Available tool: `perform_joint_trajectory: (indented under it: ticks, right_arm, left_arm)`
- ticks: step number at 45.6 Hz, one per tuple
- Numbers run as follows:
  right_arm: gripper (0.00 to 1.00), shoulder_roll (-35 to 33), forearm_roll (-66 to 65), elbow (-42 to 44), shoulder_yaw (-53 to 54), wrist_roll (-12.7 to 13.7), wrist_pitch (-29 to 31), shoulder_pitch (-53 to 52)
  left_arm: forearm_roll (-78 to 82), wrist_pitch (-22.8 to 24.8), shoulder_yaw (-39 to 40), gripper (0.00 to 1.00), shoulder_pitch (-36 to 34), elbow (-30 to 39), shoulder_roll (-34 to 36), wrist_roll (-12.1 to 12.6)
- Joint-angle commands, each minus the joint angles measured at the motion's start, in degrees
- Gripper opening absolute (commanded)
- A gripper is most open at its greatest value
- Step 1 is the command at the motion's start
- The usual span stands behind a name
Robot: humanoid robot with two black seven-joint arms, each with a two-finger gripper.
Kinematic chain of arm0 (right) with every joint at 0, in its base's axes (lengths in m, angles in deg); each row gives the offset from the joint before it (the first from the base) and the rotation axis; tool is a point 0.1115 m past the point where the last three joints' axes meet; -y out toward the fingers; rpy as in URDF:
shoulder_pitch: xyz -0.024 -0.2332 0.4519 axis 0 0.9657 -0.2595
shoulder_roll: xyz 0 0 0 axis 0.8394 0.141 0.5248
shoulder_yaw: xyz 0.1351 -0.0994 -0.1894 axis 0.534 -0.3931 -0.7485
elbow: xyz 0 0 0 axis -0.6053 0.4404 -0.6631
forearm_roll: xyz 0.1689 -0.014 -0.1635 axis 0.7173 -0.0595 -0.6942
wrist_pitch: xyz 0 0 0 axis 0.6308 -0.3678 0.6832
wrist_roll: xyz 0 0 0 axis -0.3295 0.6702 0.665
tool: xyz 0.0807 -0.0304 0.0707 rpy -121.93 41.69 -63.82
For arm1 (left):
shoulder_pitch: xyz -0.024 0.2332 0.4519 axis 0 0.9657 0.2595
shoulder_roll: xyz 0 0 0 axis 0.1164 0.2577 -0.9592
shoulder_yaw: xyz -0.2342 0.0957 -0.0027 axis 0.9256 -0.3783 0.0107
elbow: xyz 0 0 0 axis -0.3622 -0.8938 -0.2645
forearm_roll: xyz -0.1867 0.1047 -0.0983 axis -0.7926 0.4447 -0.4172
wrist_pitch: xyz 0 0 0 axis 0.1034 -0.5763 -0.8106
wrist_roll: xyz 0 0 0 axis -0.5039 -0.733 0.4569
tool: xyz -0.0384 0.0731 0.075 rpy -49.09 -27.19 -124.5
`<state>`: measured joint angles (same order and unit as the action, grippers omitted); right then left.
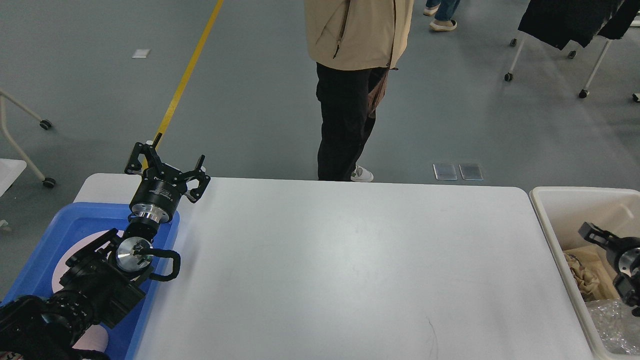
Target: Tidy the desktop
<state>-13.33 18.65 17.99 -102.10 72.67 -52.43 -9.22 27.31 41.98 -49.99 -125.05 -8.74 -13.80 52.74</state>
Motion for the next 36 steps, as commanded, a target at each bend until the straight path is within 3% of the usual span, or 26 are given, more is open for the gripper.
perform_joint_trajectory:
  ticks: [1,13,22,30,36]
  right_arm:
    - [1.0,0.8,0.1,0.0,5.8,-0.7,0.0,-5.4]
    - [1.0,3.8,0.1,-5.1,42.9,-2.5,1.4,-9.9]
    - [1.0,0.5,0.1,-20.2,77.4,-8.1,3.4,-4.8]
    - [1.0,-0.7,0.1,-32.7,90.8,-12.1,11.8,2.8]
    - [1.0,3.4,0.1,-33.9,92.5,-16.1,13.3,3.6]
  left_arm:
    - [0.0,0.0,0.0,0.99,0.0,0.0,-0.1,0.0]
    - [0.0,0.0,0.0,0.99,0.0,0.0,-0.1,0.0]
    - [0.0,0.0,0.0,0.99,0.0,0.0,-0.1,0.0]
    - [0.0,0.0,0.0,0.99,0.0,0.0,0.1,0.0]
    - [0.0,0.0,0.0,0.99,0.0,0.0,-0.1,0.0]
